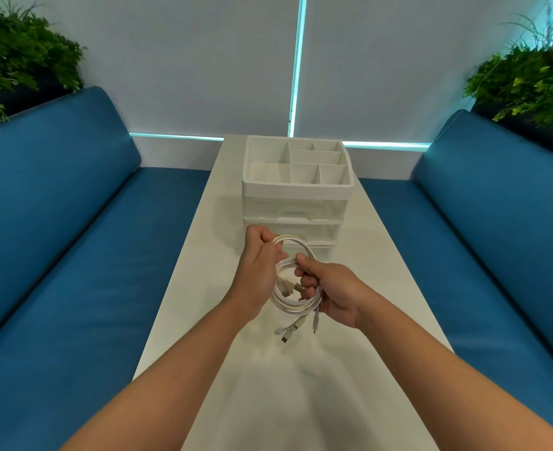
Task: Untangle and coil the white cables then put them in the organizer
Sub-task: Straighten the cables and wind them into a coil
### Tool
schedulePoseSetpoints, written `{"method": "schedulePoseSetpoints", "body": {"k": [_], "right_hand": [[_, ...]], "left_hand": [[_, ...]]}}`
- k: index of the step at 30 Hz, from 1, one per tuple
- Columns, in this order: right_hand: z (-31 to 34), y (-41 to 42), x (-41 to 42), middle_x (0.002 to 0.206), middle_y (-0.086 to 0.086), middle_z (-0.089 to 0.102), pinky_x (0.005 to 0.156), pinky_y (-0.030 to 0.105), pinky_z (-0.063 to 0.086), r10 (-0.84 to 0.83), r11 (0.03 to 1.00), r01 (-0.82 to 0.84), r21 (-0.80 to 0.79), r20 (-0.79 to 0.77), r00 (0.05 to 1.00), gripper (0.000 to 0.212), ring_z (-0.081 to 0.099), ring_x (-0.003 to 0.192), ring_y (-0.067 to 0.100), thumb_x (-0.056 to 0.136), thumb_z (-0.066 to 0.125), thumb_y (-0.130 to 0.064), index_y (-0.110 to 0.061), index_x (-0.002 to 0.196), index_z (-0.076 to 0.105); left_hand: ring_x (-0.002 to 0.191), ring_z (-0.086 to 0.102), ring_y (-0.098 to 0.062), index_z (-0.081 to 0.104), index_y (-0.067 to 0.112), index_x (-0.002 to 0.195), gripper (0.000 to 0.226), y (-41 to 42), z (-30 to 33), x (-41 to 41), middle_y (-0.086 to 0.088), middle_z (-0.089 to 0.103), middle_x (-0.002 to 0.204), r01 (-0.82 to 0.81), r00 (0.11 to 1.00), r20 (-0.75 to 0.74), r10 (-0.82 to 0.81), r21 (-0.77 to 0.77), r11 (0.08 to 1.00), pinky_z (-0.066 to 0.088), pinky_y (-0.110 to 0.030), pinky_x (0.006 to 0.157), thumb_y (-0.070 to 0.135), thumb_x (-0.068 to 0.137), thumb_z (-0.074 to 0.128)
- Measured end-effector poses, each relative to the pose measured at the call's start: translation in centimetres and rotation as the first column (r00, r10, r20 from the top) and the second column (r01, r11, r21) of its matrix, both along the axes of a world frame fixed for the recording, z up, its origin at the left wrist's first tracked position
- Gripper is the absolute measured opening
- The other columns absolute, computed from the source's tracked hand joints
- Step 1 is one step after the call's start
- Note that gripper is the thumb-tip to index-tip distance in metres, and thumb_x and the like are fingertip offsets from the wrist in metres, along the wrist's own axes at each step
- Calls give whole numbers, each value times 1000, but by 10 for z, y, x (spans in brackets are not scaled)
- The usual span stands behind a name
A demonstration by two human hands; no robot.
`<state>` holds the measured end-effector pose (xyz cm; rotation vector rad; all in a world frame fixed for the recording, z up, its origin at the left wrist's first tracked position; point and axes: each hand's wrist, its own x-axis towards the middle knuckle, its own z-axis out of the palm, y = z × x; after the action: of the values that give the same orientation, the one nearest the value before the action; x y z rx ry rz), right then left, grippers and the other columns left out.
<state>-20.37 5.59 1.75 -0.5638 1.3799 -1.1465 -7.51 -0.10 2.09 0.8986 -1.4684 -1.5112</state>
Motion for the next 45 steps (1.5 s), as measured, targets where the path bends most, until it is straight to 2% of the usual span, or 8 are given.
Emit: {"method": "schedulePoseSetpoints", "body": {"k": [10,14,17,22,27,33,41,45], "right_hand": [[3,0,-9,53,-6,39,45,18,35,-79,996,80,-45,24,997,28,40,43,8,97,54,-35,-12,82,57],[2,3,-9,54,-5,38,47,18,35,-66,996,67,-53,27,997,28,40,44,8,97,54,-36,-12,82,58],[3,4,-8,55,-5,37,50,18,37,-32,997,34,-74,28,999,28,40,46,9,97,53,-36,-12,84,57],[5,4,-5,53,-6,37,51,18,35,6,994,-7,-111,-4,1000,29,39,47,9,98,52,-37,-12,84,58],[8,6,-5,54,-6,37,51,18,35,73,986,-70,-151,13,997,31,39,48,8,99,49,-37,-14,82,61],[7,6,-9,55,-5,35,54,20,34,120,981,-119,-155,0,993,31,38,50,9,97,51,-40,-13,85,59],[-3,4,-8,55,-6,45,62,27,36,158,970,-197,-140,-247,956,31,48,53,11,97,53,-40,-13,86,63],[-5,3,-1,56,-5,50,61,24,41,134,974,-182,-132,-305,943,31,53,53,11,97,53,-37,-11,86,65]], "left_hand": [[112,58,-2,37,31,126,36,0,-32,13,5,67,116,182,977,163,-139,-288,940,41,-15,95,10,101,51],[126,49,2,37,52,136,57,-1,-42,9,6,55,133,91,978,209,-8,-392,916,43,-35,106,17,97,60],[123,47,8,32,59,137,64,1,-44,8,14,46,135,55,971,233,55,-441,896,39,-25,106,19,97,61],[118,59,-2,30,37,149,71,-1,-44,5,14,63,127,99,993,77,-92,-100,990,46,-21,100,12,94,65],[119,59,-29,65,11,122,35,-9,-46,10,-15,67,123,303,952,-114,-283,244,921,42,-44,109,29,91,66],[100,65,-22,67,9,117,37,-15,-43,18,-9,69,104,396,915,-191,-354,269,878,50,-31,92,14,81,73],[88,70,-22,66,5,105,26,-18,-43,13,-13,74,97,140,973,180,-142,23,990,54,-42,89,10,82,78],[64,60,-21,65,9,87,22,-15,-44,6,-8,69,75,-29,922,375,98,-185,982,50,-30,64,24,80,80]]}}
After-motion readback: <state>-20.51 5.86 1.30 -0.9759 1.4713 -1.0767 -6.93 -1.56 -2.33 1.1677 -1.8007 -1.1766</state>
